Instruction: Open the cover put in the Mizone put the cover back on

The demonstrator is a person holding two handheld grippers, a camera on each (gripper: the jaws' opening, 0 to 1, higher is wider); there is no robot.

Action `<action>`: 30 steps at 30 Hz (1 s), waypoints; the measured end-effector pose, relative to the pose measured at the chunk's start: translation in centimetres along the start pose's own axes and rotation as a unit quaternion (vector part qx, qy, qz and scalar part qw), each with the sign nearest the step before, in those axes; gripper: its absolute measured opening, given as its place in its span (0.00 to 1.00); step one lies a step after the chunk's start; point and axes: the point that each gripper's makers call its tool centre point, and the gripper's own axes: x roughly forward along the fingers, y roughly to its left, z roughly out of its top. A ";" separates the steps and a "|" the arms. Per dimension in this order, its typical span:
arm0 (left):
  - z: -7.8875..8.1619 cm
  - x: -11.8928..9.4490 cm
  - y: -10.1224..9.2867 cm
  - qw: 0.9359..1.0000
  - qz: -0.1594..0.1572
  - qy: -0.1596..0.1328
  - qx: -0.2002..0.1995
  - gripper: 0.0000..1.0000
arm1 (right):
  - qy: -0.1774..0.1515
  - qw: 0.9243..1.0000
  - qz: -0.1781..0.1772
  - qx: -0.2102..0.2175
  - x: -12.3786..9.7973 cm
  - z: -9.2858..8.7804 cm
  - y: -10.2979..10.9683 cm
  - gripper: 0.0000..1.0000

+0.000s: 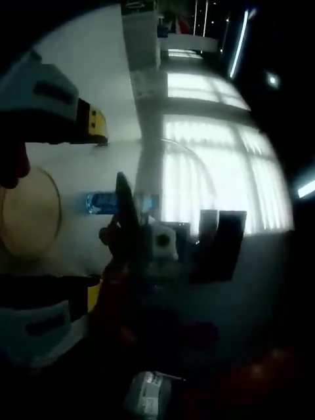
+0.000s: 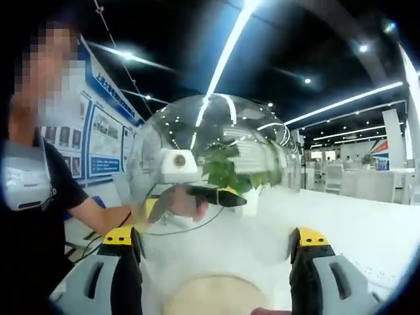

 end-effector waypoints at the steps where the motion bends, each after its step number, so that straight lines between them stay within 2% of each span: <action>1: 0.0 0.0 0.0 1.000 -0.002 -0.003 0.002 0.72 | -0.001 1.000 0.001 0.000 0.0 0.0 0.0 0.88; 9: -0.2 0.1 0.1 1.000 -0.015 -0.010 0.017 0.73 | -0.017 1.000 0.013 0.003 0.1 0.0 0.0 0.89; 16: 0.1 0.0 0.4 0.999 -0.025 -0.020 0.001 0.72 | -0.021 0.999 0.026 0.004 0.2 0.0 -0.1 0.89; 23: 0.1 0.1 0.0 0.999 -0.033 -0.023 0.003 0.72 | -0.018 0.999 0.031 0.004 0.2 0.0 -0.2 0.89; 30: 0.2 0.3 -0.2 0.999 -0.037 -0.029 -0.004 0.73 | -0.036 0.999 0.039 0.006 0.3 0.1 -0.2 0.90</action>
